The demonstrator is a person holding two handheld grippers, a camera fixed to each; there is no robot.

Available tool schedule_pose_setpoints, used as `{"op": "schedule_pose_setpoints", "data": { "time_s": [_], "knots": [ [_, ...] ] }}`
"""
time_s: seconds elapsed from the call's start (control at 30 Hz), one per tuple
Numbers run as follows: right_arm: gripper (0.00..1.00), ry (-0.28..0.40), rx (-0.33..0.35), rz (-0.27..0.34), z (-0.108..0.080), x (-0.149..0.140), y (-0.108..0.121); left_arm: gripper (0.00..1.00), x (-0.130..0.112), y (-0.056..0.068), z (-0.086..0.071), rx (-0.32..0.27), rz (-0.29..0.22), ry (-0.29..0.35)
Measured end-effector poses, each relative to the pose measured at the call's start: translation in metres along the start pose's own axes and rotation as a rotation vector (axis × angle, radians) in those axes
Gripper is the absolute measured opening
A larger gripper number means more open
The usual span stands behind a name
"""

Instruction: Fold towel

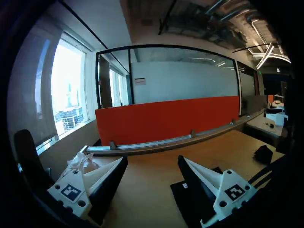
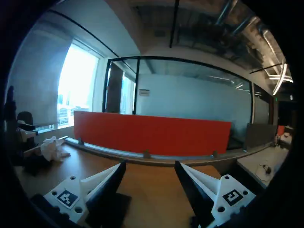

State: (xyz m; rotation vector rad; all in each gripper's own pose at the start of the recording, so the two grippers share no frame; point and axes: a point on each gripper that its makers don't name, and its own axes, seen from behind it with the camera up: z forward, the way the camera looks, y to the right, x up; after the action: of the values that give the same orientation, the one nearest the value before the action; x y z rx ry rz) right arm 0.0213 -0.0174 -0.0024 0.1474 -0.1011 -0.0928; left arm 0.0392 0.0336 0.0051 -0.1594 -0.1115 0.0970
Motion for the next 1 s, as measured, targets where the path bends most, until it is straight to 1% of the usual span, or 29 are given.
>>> {"op": "schedule_pose_setpoints", "data": {
  "time_s": [0.17,0.23,0.37,0.43,0.5,0.63,0.8,1.0],
  "knots": [
    [1.00,-0.053,0.110,-0.047,0.000,-0.008,-0.028,0.98,-0.009,0.028,0.001,-0.116,0.052,-0.050],
    [1.00,-0.072,0.157,-0.060,-0.001,-0.012,-0.040,0.98,-0.012,0.039,0.001,-0.161,0.064,-0.065],
    [1.00,-0.119,0.241,-0.091,-0.003,-0.022,-0.060,0.98,-0.022,0.060,-0.001,-0.253,0.073,-0.099],
    [1.00,-0.142,0.273,-0.116,-0.003,-0.029,-0.067,0.99,-0.030,0.067,-0.002,-0.289,0.073,-0.117],
    [1.00,-0.160,0.299,-0.137,-0.004,-0.035,-0.073,0.99,-0.037,0.072,-0.003,-0.315,0.074,-0.134],
    [1.00,-0.193,0.347,-0.164,-0.007,-0.047,-0.084,0.98,-0.052,0.077,-0.005,-0.344,0.089,-0.168],
    [1.00,-0.242,0.392,-0.181,-0.011,-0.067,-0.095,0.98,-0.073,0.085,-0.006,-0.373,0.123,-0.201],
    [1.00,-0.284,0.447,-0.192,-0.016,-0.096,-0.109,0.99,-0.108,0.096,-0.008,-0.400,0.154,-0.252]
  ]
}}
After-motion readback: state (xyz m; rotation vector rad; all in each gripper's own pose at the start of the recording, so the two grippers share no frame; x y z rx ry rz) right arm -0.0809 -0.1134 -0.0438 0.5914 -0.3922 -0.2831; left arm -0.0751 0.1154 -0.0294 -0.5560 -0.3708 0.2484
